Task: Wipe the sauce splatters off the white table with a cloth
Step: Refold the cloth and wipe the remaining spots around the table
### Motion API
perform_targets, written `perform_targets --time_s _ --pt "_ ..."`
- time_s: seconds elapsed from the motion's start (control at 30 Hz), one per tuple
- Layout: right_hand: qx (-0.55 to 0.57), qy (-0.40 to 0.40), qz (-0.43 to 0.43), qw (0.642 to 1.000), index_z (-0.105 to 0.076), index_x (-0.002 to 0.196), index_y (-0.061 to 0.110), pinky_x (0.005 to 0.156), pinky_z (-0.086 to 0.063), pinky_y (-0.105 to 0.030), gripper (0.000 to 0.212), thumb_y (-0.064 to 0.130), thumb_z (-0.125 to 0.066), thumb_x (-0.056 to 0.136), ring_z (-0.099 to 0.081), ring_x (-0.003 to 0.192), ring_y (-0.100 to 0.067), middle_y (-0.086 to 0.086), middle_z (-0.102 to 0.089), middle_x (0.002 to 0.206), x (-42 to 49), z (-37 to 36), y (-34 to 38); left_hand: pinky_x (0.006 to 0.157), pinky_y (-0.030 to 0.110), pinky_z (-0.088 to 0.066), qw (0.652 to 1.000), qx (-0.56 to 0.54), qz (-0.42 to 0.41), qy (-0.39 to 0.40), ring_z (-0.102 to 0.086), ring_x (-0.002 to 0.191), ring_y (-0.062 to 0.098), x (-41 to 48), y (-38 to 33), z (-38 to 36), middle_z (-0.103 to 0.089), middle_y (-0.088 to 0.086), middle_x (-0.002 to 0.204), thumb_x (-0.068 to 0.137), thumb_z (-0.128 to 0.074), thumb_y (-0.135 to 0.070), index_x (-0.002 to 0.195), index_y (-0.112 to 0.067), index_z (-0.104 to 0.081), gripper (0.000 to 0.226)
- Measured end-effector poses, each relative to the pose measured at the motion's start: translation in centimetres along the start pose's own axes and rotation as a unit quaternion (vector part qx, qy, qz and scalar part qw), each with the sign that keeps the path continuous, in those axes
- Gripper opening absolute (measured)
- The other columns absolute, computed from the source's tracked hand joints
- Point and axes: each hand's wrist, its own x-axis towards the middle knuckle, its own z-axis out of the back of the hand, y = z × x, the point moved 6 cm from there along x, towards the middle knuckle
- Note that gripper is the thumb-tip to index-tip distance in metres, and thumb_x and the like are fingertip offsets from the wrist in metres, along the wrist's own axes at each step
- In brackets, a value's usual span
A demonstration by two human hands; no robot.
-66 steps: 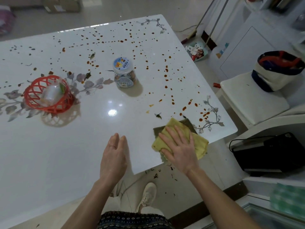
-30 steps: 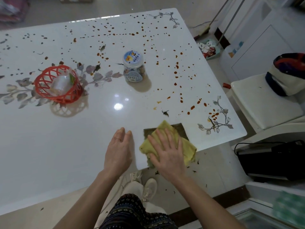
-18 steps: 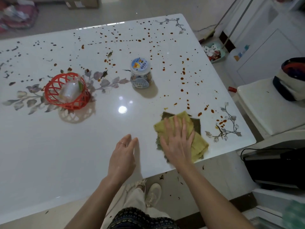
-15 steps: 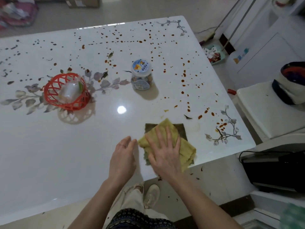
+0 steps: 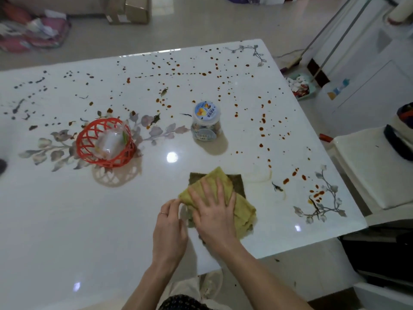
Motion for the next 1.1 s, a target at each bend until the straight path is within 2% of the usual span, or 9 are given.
perform_targets --time_s 0.1,0.2,0.3,0.37,0.53,0.7,0.87,0.97,1.1 --pt "0.002 0.033 0.038 0.999 -0.032 0.151 0.047 0.112 -0.015 -0.071 0.056 0.058 -0.028 0.096 -0.015 0.151 -0.034 0.003 -0.023 0.164 3.5 0.5 1.1 0.092 0.027 -0.042 1.000 -0.013 0.000 -0.005 -0.052 0.110 0.022 1.0 -0.4 0.1 -0.049 0.007 0.126 0.079 -0.049 0.008 0.124 -0.012 -0.052 0.049" --pt "-0.024 0.068 -0.029 0.997 -0.016 0.154 0.050 0.114 -0.007 -0.064 0.059 0.066 -0.024 0.097 -0.003 0.152 -0.031 0.006 -0.007 0.167 7.1 1.8 -2.7 0.097 0.026 -0.039 1.000 -0.001 0.001 -0.006 -0.049 0.115 0.021 1.9 -0.5 0.3 -0.048 0.008 0.129 0.077 -0.047 0.013 0.126 -0.009 -0.052 0.053" --pt "-0.036 0.021 -0.151 0.988 -0.021 0.154 0.046 0.111 -0.013 -0.062 0.060 0.064 -0.033 0.097 -0.011 0.150 -0.032 0.002 -0.015 0.165 8.6 3.3 -7.8 0.097 0.026 -0.038 1.000 0.003 0.005 -0.005 -0.049 0.117 0.022 2.7 -0.4 0.3 -0.047 0.007 0.130 0.079 -0.049 0.011 0.125 -0.010 -0.052 0.051" --pt "-0.037 -0.022 -0.186 0.982 -0.035 0.150 0.042 0.106 -0.023 -0.065 0.057 0.058 -0.041 0.095 -0.024 0.144 -0.036 -0.002 -0.032 0.159 7.9 3.4 -8.0 0.096 0.024 -0.037 1.000 -0.002 0.009 -0.001 -0.049 0.117 0.022 3.0 -0.2 0.2 -0.048 0.007 0.129 0.078 -0.049 0.010 0.124 -0.011 -0.053 0.051" --pt "-0.053 -0.021 -0.111 0.992 -0.053 0.139 0.038 0.096 -0.033 -0.068 0.054 0.053 -0.041 0.088 -0.040 0.133 -0.042 -0.007 -0.048 0.147 7.9 2.6 -5.6 0.097 0.023 -0.035 1.000 0.000 -0.003 0.022 -0.049 0.116 0.022 4.1 -1.2 -0.7 -0.049 0.008 0.127 0.077 -0.051 0.009 0.122 -0.011 -0.053 0.049" --pt "-0.031 0.019 -0.203 0.979 -0.040 0.147 0.039 0.108 -0.015 -0.072 0.054 0.054 -0.044 0.095 -0.015 0.146 -0.040 -0.003 -0.024 0.161 13.0 3.7 -8.6 0.094 0.018 -0.034 0.999 0.003 -0.026 0.034 -0.048 0.114 0.018 5.4 -1.9 -0.7 -0.048 0.005 0.127 0.079 -0.052 0.007 0.124 -0.012 -0.052 0.049" --pt "-0.043 -0.049 -0.158 0.985 -0.053 0.138 0.035 0.101 -0.026 -0.075 0.051 0.051 -0.041 0.091 -0.034 0.138 -0.044 -0.008 -0.042 0.152 8.7 2.5 -5.8 0.094 0.019 -0.034 0.999 -0.004 -0.025 0.039 -0.048 0.112 0.018 5.8 -2.0 -0.9 -0.048 0.003 0.125 0.079 -0.052 0.007 0.123 -0.013 -0.052 0.047" --pt "-0.051 -0.046 -0.127 0.990 -0.053 0.139 0.036 0.102 -0.026 -0.073 0.054 0.054 -0.037 0.091 -0.035 0.139 -0.043 -0.007 -0.042 0.153 8.7 2.3 -6.2 0.093 0.020 -0.035 0.998 0.000 -0.036 0.045 -0.049 0.111 0.019 6.0 -2.4 -1.3 -0.048 0.004 0.124 0.078 -0.052 0.008 0.123 -0.013 -0.052 0.049" --pt "-0.057 -0.049 -0.158 0.985 -0.052 0.139 0.034 0.106 -0.018 -0.074 0.055 0.056 -0.033 0.092 -0.025 0.145 -0.042 -0.005 -0.034 0.159 11.5 2.4 -7.8 0.094 0.023 -0.038 0.998 -0.002 -0.043 0.055 -0.049 0.111 0.020 6.1 -2.9 -1.6 -0.048 0.005 0.125 0.077 -0.052 0.009 0.123 -0.012 -0.052 0.051"
